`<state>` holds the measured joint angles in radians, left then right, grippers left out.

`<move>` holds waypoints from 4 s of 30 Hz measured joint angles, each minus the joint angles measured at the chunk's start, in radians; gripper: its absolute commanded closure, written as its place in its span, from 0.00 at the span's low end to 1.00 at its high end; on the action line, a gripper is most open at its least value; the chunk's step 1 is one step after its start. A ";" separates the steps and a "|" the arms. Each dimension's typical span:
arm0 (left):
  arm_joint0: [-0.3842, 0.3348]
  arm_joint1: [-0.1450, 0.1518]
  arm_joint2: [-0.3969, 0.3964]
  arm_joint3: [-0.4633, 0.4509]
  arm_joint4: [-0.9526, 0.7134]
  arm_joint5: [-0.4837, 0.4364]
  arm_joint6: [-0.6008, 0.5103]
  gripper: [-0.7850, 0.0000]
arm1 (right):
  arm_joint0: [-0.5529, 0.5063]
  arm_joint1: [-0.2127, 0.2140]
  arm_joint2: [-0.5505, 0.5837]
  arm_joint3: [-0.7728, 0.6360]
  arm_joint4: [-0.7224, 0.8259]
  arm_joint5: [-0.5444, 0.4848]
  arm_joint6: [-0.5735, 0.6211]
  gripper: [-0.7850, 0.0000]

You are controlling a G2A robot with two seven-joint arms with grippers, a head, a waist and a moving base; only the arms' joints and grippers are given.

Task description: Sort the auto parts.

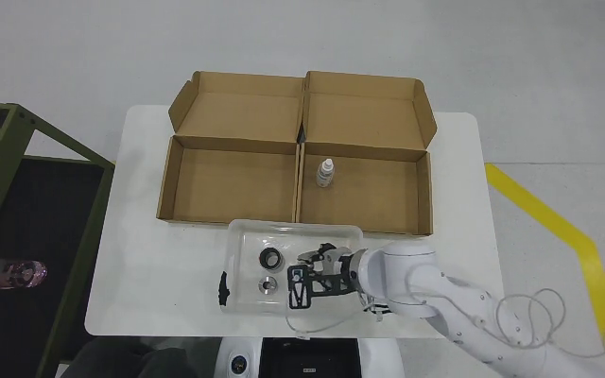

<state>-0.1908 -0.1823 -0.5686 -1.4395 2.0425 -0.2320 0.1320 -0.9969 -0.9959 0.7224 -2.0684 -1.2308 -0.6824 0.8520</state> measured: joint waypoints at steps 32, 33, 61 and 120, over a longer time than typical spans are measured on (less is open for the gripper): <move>0.000 0.000 0.000 0.000 0.000 0.000 0.000 0.00 | -0.233 0.061 0.458 -0.027 -0.158 0.076 -0.759 1.00; 0.000 0.000 0.000 0.000 0.000 0.000 0.000 0.00 | -0.237 0.061 0.467 -0.026 -0.156 0.075 -0.763 1.00; 0.000 0.000 0.000 0.000 0.000 0.000 0.000 0.00 | -0.119 0.038 0.468 0.197 0.066 0.087 -0.422 1.00; 0.000 0.000 0.000 0.000 0.000 0.000 0.000 0.00 | 0.279 -0.090 0.118 0.630 0.094 0.038 -0.176 0.60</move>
<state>-0.1908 -0.1823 -0.5686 -1.4395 2.0425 -0.2320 0.1320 -0.7177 -1.0855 0.8401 -1.4384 -1.1372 -0.6442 0.6762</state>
